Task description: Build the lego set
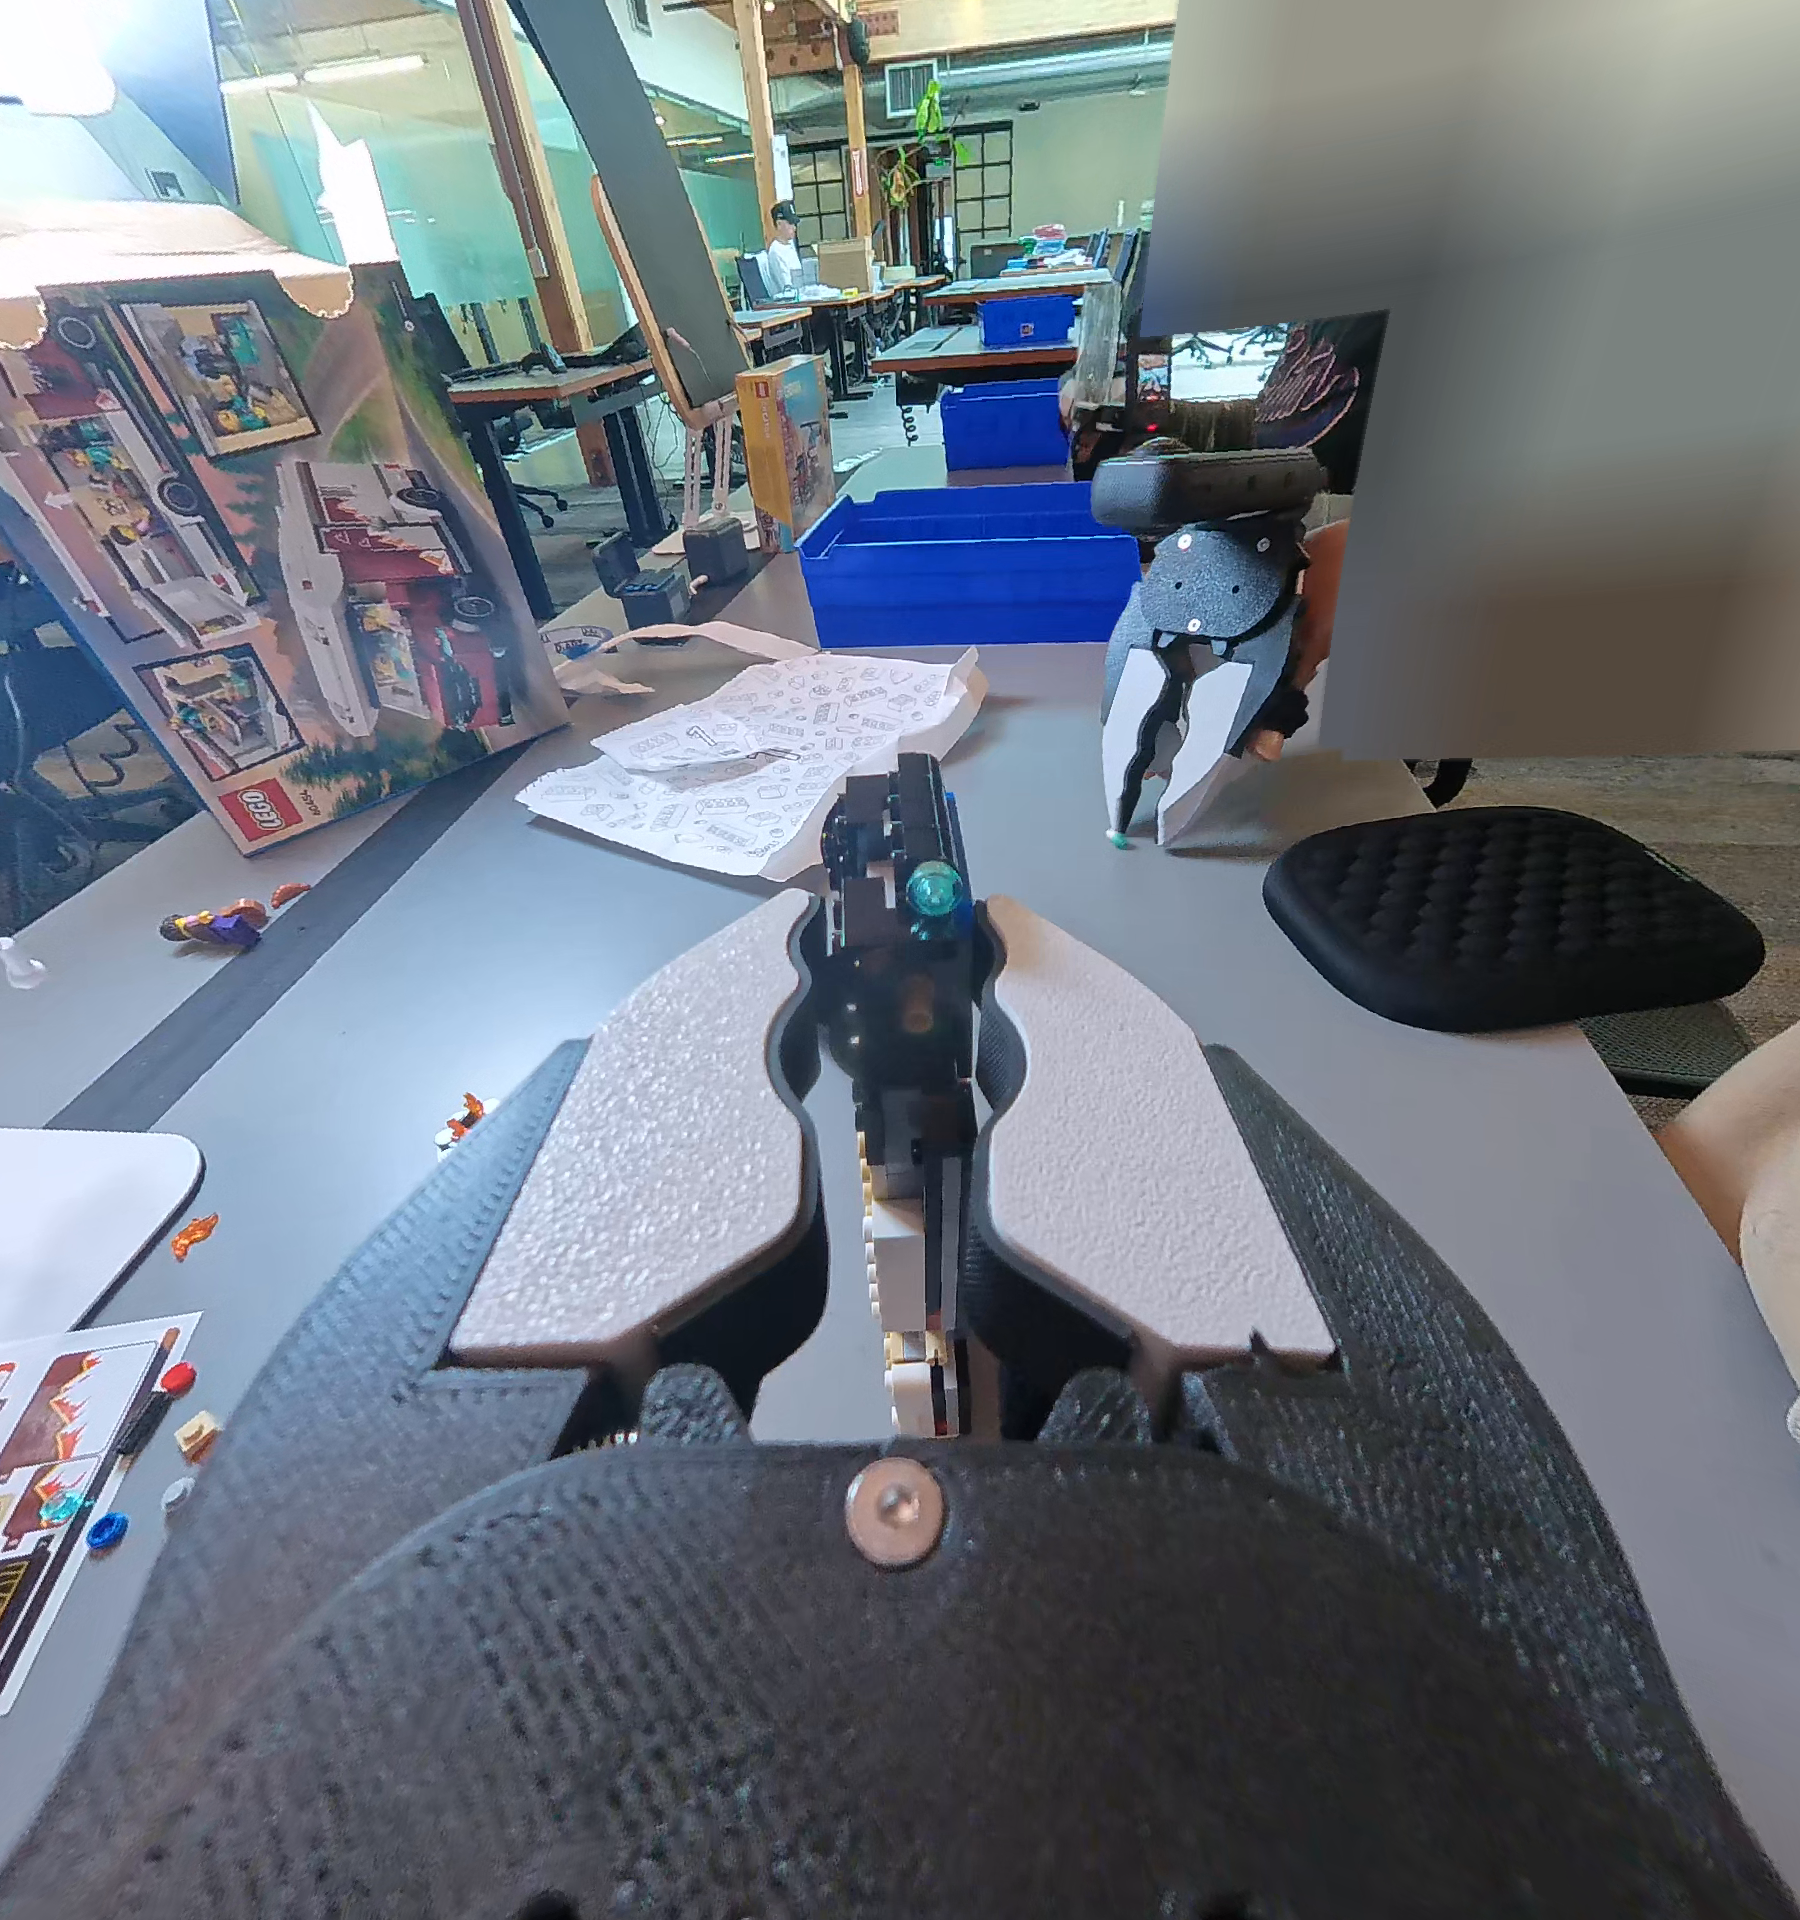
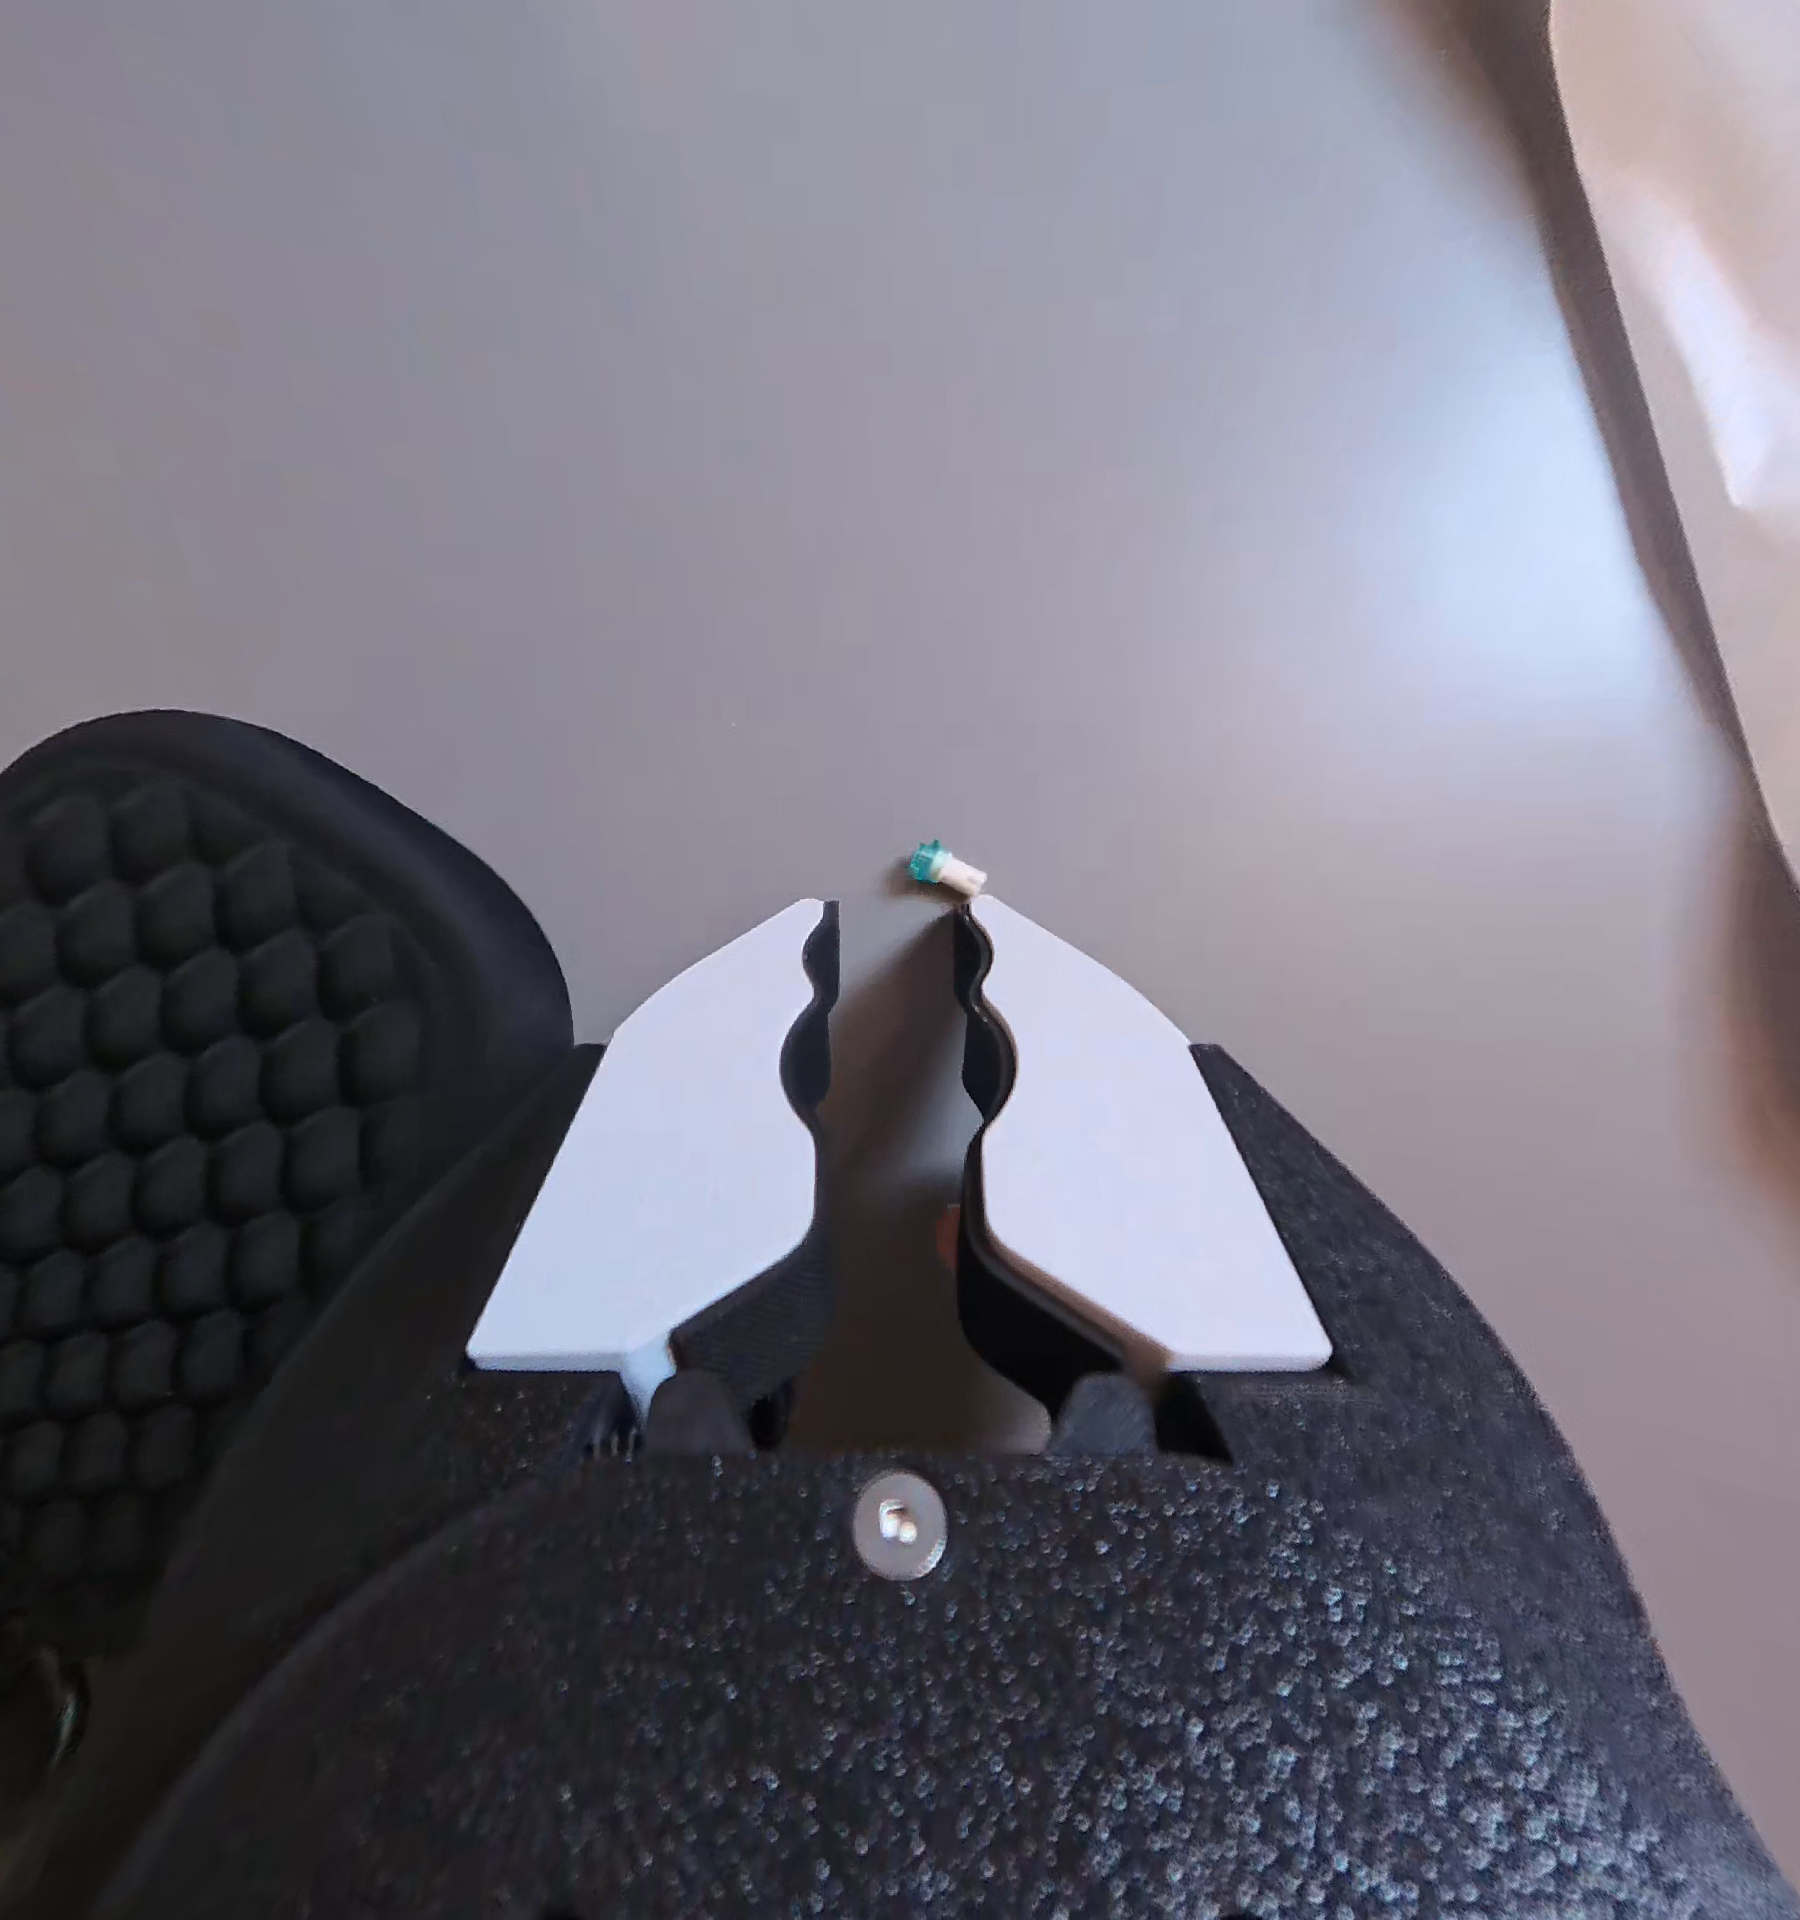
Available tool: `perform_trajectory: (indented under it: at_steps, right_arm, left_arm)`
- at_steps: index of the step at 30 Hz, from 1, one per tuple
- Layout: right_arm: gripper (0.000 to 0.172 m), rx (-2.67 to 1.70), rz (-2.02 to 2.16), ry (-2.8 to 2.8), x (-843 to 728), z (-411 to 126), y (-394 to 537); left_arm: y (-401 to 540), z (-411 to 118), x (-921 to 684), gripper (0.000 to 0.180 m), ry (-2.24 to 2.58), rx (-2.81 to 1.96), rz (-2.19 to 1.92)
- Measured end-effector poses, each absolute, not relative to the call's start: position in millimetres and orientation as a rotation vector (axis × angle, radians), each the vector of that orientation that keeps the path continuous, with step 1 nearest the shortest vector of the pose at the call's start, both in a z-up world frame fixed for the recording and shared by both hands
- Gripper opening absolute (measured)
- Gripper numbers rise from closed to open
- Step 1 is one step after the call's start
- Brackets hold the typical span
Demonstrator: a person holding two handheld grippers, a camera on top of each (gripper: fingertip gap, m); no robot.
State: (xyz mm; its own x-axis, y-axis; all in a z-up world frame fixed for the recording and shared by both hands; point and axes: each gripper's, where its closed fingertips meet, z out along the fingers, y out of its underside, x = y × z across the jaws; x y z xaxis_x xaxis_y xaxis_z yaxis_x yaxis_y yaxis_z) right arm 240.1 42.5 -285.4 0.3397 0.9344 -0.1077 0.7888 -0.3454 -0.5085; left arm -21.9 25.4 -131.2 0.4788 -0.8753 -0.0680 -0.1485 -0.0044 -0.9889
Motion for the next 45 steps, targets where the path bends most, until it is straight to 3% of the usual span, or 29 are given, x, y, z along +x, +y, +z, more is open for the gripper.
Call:
perform_trajectory:
  at_steps: [18, 21, 38, 45]
  right_arm:
    - [0.027, -2.237, 0.372, -1.575, 239, -282, 114]
    - [0.021, -2.263, 0.419, -1.57, 244, -286, 111]
    - [0.026, -2.193, 0.587, -1.335, 278, -264, 71]
    - [0.023, -2.171, 0.394, -1.371, 250, -284, 66]
  left_arm:
    - [24, -131, -22, 0.026, 0.938, -1.483, -0.741]
    - [24, -131, -23, 0.026, 0.939, -1.484, -0.736]
    - [23, -131, -22, 0.026, 0.941, -1.477, -0.741]
    - [23, -131, -22, 0.026, 0.938, -1.477, -0.748]
